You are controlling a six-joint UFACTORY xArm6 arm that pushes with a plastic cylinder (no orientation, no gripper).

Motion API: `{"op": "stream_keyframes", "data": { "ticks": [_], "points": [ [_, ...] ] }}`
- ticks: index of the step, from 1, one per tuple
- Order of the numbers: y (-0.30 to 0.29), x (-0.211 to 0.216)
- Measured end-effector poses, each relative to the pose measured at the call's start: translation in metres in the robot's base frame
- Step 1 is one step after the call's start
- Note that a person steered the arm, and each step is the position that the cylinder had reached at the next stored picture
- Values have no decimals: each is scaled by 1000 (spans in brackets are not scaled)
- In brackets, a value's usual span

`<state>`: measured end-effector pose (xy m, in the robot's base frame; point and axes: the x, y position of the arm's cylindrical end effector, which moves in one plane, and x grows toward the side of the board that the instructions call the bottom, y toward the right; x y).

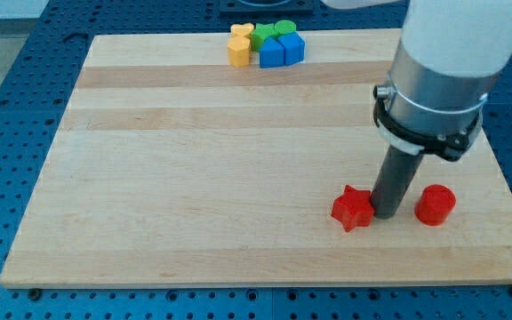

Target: Slide the red star towards bottom left

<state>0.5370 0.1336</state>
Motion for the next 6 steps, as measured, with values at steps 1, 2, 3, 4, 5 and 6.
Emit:
{"op": "stream_keyframes", "data": {
  "ticks": [1,2,3,4,5,6],
  "points": [
    [-10,-9],
    [-53,-2],
    [-84,17],
    [-88,18],
    [-67,19],
    [-65,33]
  ]
}}
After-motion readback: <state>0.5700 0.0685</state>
